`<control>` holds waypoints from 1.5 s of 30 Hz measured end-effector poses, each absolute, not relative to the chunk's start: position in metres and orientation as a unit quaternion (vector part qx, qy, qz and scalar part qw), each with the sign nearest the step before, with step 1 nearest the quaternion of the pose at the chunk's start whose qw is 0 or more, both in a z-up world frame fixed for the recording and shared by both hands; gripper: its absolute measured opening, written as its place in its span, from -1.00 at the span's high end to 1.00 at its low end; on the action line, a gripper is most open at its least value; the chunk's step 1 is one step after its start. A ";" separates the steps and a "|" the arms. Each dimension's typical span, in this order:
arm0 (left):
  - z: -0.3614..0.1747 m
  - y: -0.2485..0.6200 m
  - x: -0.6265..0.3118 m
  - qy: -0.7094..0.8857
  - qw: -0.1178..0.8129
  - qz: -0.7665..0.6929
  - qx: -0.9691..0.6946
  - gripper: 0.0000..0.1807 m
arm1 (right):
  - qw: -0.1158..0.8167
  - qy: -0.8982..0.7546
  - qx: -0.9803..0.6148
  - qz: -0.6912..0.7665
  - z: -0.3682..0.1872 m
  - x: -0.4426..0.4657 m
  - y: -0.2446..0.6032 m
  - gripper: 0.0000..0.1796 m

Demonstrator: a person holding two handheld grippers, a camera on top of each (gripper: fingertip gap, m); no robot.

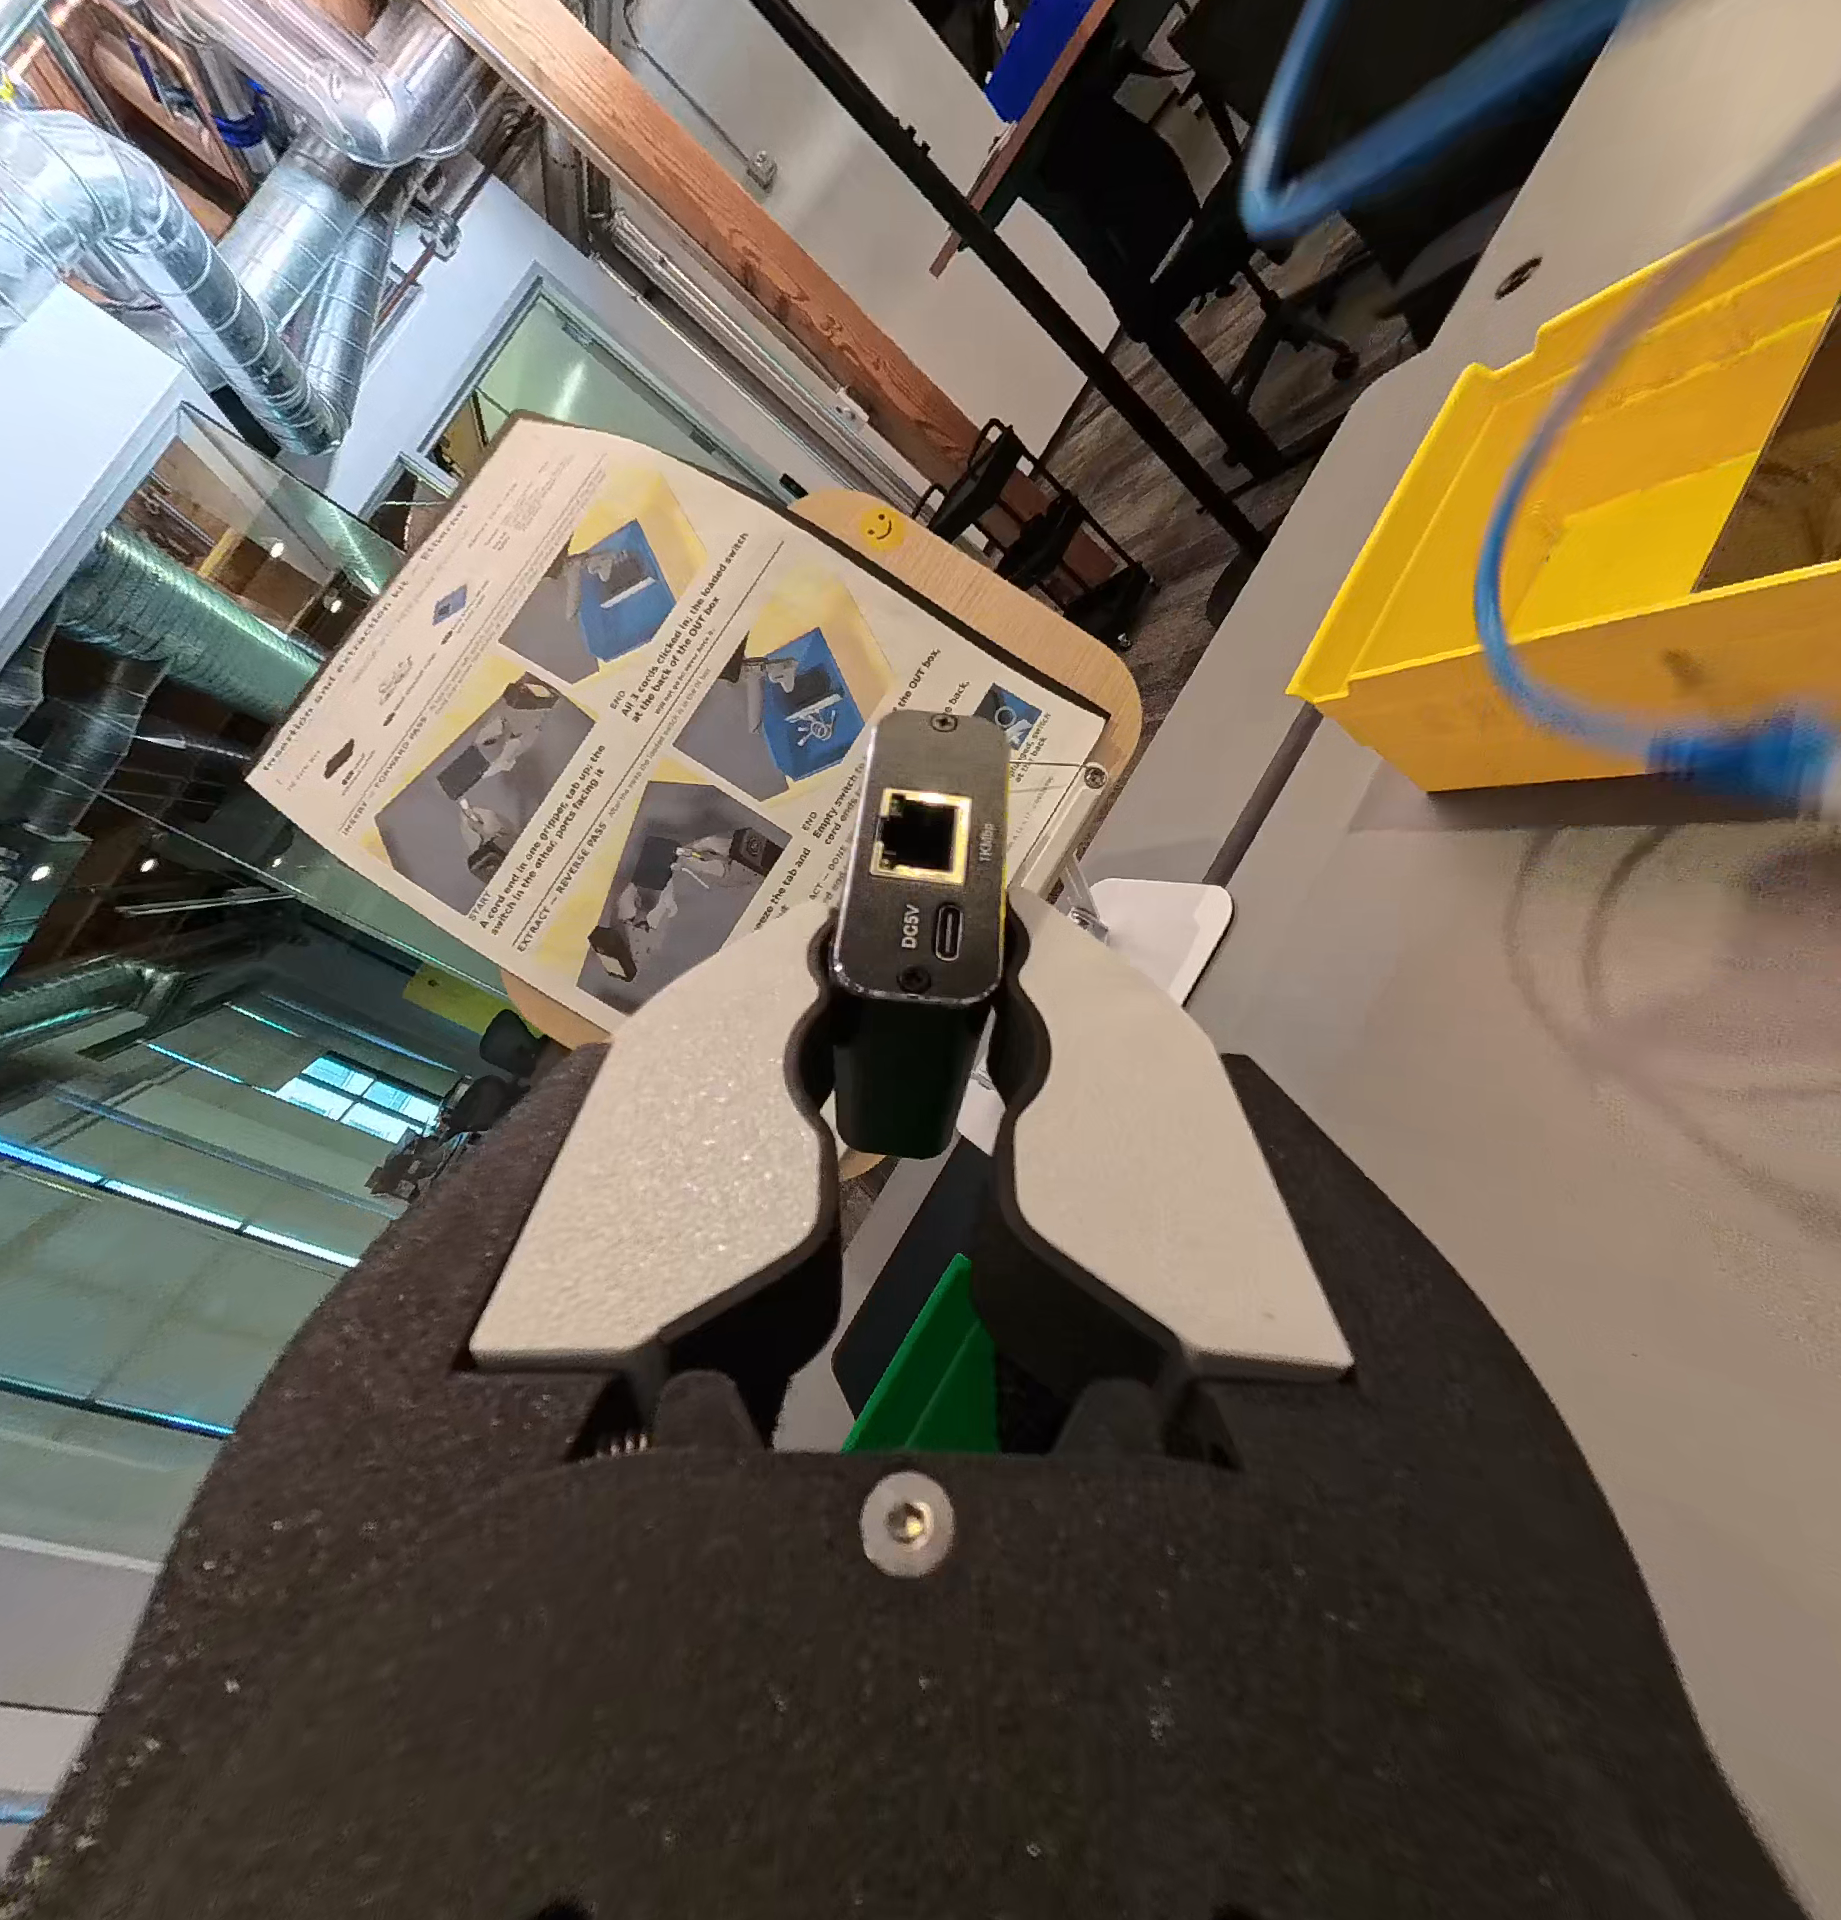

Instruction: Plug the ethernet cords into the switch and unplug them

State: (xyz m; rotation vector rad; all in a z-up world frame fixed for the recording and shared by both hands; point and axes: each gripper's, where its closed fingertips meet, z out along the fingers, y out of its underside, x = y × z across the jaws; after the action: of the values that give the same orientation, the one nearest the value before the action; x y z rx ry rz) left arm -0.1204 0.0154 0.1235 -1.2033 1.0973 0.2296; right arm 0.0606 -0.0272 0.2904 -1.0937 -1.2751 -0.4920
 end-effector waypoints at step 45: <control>0.094 0.010 -0.092 0.533 0.623 0.156 -0.550 0.72 | 0.389 -0.483 -0.775 0.123 -0.018 0.127 -0.042 0.48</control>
State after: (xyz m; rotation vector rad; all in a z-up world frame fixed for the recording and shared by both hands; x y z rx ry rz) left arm -0.0923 0.0099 0.0942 -1.2641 1.2247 0.3581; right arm 0.1272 -0.0424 -0.0184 -1.9696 -1.2281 0.3135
